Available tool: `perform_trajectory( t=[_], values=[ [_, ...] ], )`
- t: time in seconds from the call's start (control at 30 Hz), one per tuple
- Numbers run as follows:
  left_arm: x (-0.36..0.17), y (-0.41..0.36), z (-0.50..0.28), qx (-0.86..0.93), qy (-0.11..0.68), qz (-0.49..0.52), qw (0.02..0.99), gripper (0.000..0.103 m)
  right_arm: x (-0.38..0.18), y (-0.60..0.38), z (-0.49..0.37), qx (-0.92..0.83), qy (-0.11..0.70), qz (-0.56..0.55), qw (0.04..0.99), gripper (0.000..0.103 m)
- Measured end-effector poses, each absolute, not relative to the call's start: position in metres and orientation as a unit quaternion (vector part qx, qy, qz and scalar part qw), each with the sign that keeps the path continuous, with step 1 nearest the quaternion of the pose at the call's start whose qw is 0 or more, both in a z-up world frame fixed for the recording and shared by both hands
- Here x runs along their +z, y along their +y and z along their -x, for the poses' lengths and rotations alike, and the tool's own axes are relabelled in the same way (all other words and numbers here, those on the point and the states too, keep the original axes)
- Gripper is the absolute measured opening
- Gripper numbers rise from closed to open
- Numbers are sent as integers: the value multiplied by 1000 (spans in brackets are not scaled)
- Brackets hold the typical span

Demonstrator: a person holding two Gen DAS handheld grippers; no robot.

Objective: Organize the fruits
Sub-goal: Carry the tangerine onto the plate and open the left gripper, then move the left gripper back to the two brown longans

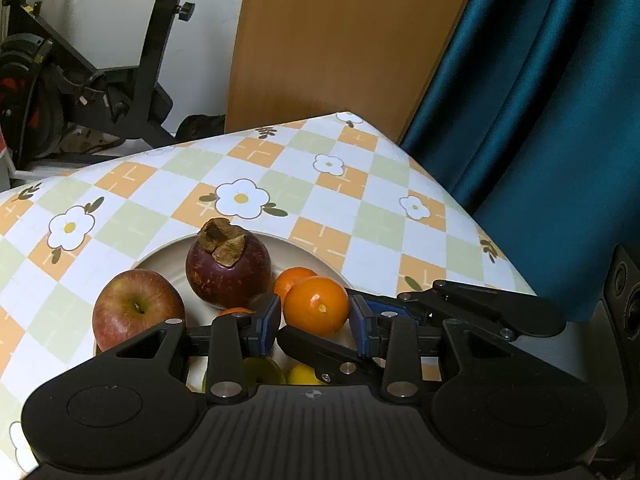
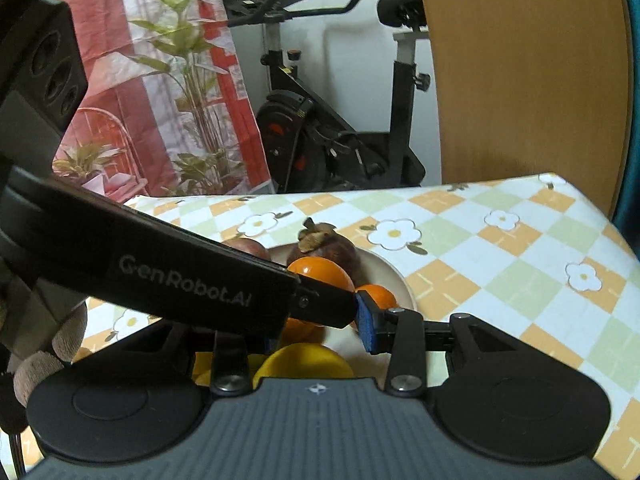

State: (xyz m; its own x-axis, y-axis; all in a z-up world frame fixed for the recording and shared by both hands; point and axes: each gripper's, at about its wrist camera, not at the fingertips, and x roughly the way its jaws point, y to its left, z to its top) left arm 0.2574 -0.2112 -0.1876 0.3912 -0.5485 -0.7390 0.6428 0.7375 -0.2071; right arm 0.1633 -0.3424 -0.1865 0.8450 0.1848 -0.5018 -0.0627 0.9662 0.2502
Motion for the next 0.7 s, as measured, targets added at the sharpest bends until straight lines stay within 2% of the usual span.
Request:
perform_trajectory(
  t=[0.23,0.37,0.7],
  values=[
    [-189,-200,-265,-338,424,-34,840,41,-193,-345,-171,62,289,-132,946,43],
    [-180,-183,-261,-326,415,-16,849,57,-191,-344,-166,56,292,-134,945,43],
    [-158,-127,-231,-291,381,-30,877,57,-175,-328,-140,31,286,-137,948,47]
  ],
)
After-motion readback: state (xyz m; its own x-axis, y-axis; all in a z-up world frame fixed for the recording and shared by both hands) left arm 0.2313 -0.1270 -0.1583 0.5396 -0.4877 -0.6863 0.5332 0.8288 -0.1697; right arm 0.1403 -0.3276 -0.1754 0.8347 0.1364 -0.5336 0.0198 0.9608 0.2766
